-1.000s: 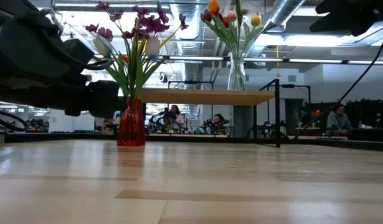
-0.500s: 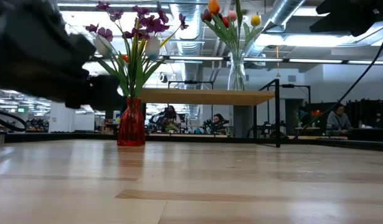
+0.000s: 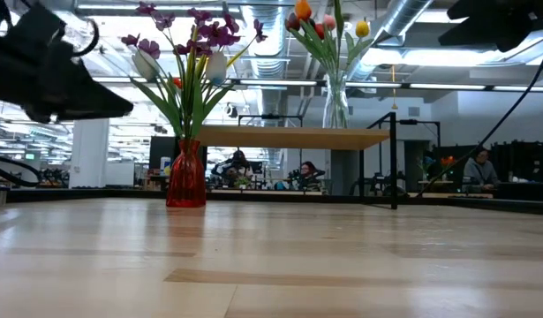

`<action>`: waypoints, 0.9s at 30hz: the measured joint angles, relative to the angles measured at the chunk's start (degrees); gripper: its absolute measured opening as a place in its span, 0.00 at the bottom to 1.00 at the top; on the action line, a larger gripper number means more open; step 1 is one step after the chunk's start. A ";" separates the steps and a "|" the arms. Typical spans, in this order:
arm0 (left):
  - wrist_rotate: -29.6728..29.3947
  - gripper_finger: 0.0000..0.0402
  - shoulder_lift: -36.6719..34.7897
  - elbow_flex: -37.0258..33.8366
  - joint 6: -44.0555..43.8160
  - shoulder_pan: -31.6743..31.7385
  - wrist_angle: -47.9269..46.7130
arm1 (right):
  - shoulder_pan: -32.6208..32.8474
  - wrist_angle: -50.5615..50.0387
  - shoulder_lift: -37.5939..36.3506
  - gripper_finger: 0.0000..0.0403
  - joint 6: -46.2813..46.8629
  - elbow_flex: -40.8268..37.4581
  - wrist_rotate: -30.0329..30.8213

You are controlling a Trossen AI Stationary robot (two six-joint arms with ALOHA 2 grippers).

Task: Pick and place flowers into a vace then onto a shelf
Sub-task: Put the red vase filled with flowers on the shelf

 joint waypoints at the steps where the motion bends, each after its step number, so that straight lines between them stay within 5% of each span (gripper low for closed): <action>1: 1.84 0.46 -0.49 -0.60 5.28 -0.59 5.64 | -0.14 0.18 0.00 0.69 0.00 0.00 0.00; 8: 21.78 0.38 -0.72 -1.14 39.91 -0.87 38.91 | -1.96 0.87 0.00 0.69 0.02 0.00 -0.02; 13: 20.52 0.33 -0.68 -4.49 37.20 1.58 36.30 | -1.28 1.10 0.92 0.69 0.02 0.02 -0.09; 16: 22.76 0.31 -0.59 -10.16 33.97 4.31 43.16 | -0.48 1.14 2.61 0.69 0.02 0.02 -0.24; 22: 23.20 0.26 -0.64 -16.29 45.09 7.09 62.80 | -0.67 1.52 6.09 0.69 0.04 0.02 -0.25; 27: 21.33 0.23 -0.64 -16.72 48.14 10.06 63.29 | -1.68 1.52 6.71 0.69 0.04 0.02 -0.22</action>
